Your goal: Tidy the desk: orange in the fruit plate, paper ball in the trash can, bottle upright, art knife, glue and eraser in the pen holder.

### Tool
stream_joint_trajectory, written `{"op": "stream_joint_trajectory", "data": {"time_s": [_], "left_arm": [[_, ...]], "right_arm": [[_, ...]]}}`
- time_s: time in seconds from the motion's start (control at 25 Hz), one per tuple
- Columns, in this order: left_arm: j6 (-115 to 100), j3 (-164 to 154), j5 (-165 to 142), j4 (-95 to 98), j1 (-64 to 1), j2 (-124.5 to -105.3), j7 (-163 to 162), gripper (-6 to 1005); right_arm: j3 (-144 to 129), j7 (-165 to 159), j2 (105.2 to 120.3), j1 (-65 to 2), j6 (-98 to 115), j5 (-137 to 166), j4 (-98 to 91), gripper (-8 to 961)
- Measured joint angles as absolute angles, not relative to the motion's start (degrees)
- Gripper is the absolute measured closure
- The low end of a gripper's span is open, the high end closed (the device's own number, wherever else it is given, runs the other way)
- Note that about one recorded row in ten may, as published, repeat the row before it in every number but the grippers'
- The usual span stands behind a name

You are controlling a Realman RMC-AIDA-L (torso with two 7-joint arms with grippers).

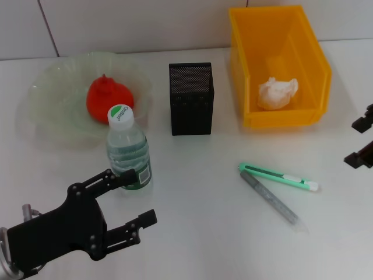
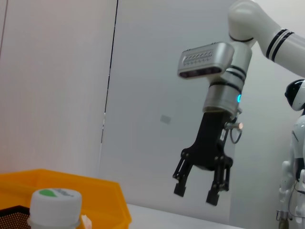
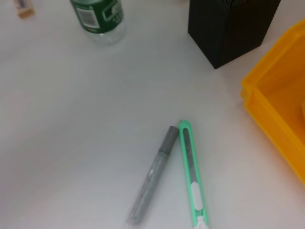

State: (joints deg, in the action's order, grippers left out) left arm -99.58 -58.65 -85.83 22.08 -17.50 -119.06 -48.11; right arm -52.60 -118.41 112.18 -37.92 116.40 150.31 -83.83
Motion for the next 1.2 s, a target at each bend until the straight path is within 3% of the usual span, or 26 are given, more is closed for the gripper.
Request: {"op": "stream_joint_trajectory", "data": {"time_s": [0.28,0.48,1.2], "left_arm": [[-99.0,-58.8,-85.7,21.7,-18.0,-119.09,-47.5,226],[-98.2,-59.0,-85.7,21.6,-18.7,-119.09,-47.4,227],[-97.3,-59.5,-86.0,21.6,-19.2,-118.92,-47.4,227]], "right_arm": [[-59.3,-117.0,117.17,-39.7,108.4,155.2,-76.4,142],[-63.3,-117.0,118.46,-40.0,103.7,157.3,-73.2,150],[-70.4,-119.9,119.07,-41.2,93.2,159.3,-64.2,175]]}}
